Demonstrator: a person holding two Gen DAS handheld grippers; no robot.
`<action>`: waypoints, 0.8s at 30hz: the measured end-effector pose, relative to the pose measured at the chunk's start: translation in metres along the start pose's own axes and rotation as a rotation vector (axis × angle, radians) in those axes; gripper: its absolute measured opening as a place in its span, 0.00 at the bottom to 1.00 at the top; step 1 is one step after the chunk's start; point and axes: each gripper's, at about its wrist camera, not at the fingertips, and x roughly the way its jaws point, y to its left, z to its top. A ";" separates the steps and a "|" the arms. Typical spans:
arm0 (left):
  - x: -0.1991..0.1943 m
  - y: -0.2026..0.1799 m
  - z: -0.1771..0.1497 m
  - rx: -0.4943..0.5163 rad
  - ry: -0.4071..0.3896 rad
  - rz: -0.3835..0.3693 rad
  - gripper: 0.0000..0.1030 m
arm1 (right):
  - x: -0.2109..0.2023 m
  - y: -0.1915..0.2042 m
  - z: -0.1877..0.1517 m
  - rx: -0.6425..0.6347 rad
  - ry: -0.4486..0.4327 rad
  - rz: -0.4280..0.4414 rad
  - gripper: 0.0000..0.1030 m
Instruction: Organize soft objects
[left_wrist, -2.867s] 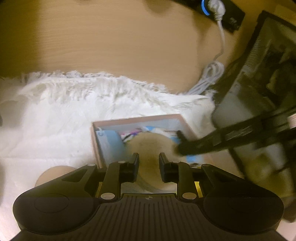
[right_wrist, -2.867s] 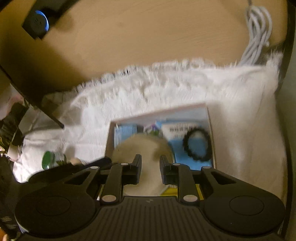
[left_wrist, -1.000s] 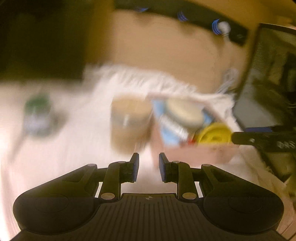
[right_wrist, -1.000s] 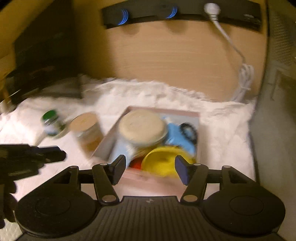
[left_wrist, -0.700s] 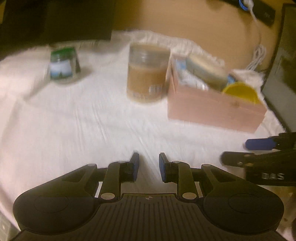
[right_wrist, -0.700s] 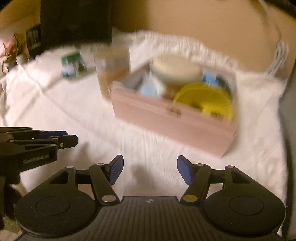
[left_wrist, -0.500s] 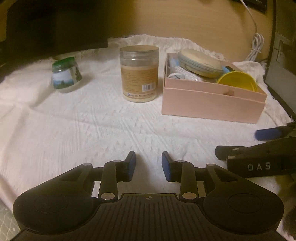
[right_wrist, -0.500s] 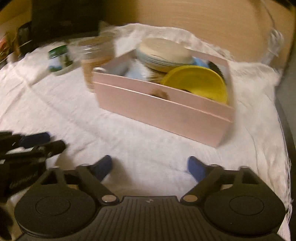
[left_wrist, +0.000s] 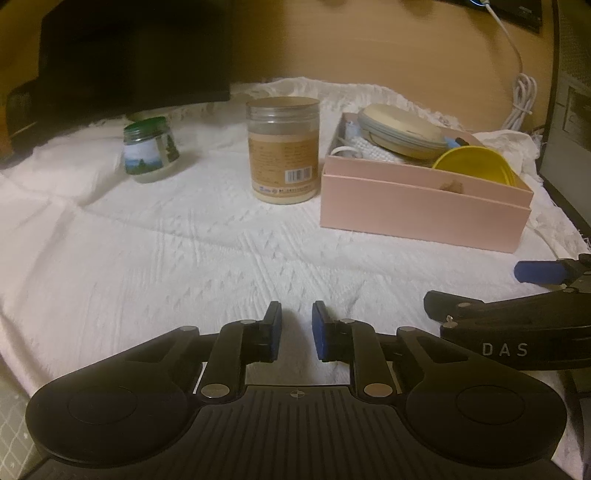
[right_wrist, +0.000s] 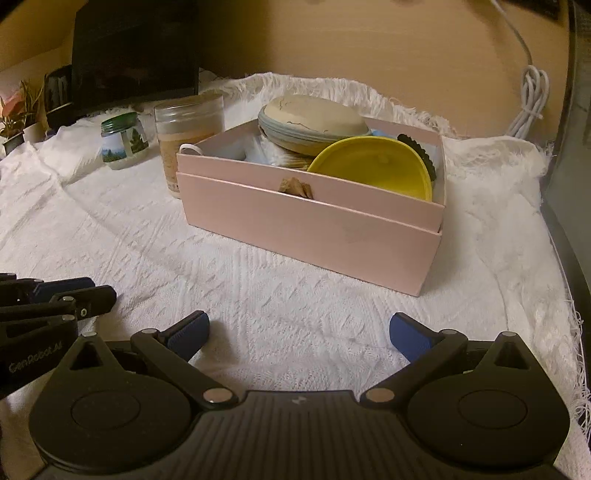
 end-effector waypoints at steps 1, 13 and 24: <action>-0.001 -0.001 -0.001 0.000 0.000 -0.003 0.20 | 0.001 0.000 0.000 0.002 0.000 0.002 1.00; -0.002 -0.014 -0.006 0.001 -0.033 0.030 0.21 | 0.002 -0.001 0.000 0.009 0.000 0.003 1.00; -0.001 -0.009 -0.004 -0.028 -0.019 0.011 0.21 | 0.001 -0.001 0.000 0.011 0.000 0.003 1.00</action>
